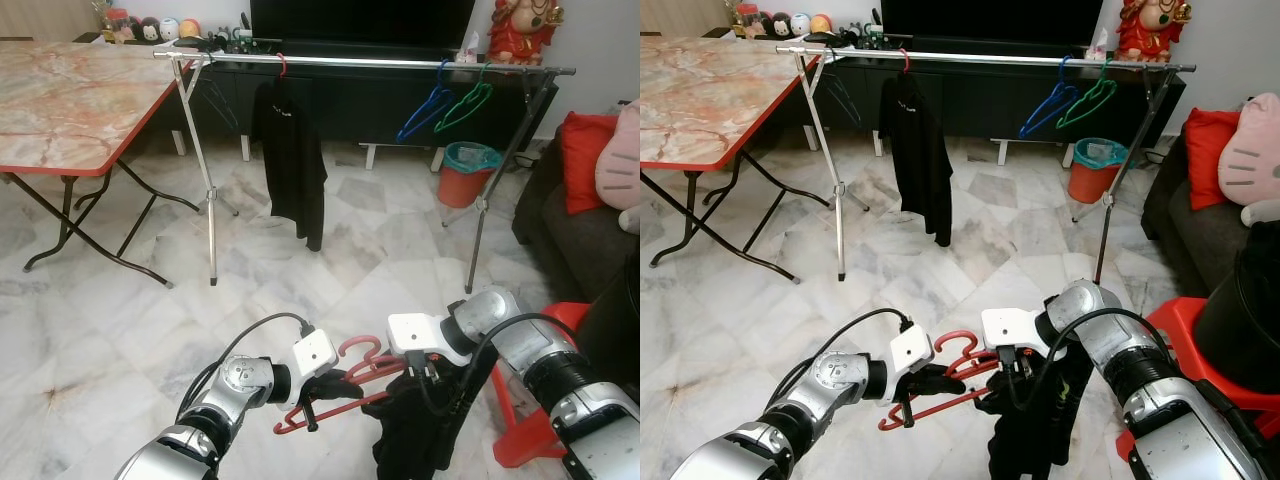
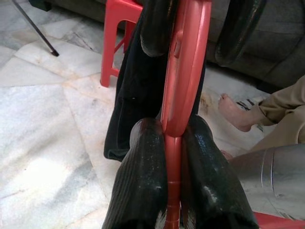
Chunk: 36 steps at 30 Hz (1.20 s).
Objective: Hang hanger
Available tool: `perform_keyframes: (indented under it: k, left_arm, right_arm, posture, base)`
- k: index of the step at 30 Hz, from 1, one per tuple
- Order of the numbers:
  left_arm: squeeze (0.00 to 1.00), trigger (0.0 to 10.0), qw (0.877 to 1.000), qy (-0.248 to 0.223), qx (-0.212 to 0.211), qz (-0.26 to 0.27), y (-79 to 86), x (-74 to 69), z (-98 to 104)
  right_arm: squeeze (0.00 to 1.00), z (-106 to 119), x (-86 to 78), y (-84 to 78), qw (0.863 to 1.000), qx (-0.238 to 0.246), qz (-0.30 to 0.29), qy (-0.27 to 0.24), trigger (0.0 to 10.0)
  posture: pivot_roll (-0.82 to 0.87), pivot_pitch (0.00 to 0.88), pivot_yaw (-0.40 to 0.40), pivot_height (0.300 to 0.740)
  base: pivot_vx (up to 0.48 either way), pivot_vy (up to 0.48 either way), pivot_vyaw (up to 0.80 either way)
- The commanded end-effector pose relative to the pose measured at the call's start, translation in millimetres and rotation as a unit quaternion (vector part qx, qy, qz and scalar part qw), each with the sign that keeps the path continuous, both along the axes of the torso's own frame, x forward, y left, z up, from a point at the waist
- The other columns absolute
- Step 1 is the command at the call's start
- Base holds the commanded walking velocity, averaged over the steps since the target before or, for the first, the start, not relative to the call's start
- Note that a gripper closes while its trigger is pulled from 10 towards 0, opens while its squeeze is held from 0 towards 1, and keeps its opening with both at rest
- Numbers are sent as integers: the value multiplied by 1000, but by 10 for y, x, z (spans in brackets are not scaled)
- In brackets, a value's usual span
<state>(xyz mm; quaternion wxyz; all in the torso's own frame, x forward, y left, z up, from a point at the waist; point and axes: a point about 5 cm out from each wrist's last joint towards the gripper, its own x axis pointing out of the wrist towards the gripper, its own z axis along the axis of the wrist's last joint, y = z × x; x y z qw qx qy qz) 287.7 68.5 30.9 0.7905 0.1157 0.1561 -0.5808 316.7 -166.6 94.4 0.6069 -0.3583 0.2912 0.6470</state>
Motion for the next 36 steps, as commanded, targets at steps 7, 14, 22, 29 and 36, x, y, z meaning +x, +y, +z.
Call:
perform_keyframes:
  k: [7,14,22,29,36]
  left_arm:
    - [0,0,999,-11,-10,34,52,84,61]
    - [0,0,999,-12,-11,35,53,86,63]
    - [0,0,999,-11,-7,37,74,83,52]
    - [0,0,999,-7,-1,34,124,58,20]
    - [0,0,999,-4,6,36,211,34,-15]
  right_arm:
    - [0,258,158,-71,997,0,-13,-78,10000]
    - [1000,247,138,-79,998,-2,-8,-68,10000]
    - [0,382,217,-211,993,-12,-30,-114,10000]
    - [0,593,306,-577,975,-18,-115,-188,10000]
    - [0,528,182,-857,975,-32,-148,-165,10000]
  posture:
    - [-169,0,-75,740]
    - [-168,0,-76,740]
    - [-171,0,-75,740]
    - [-182,0,-75,740]
    - [-184,0,-75,740]
  base:
    - [0,0,0]
    - [0,0,0]
    - [0,0,0]
    - [0,0,0]
    - [0,0,0]
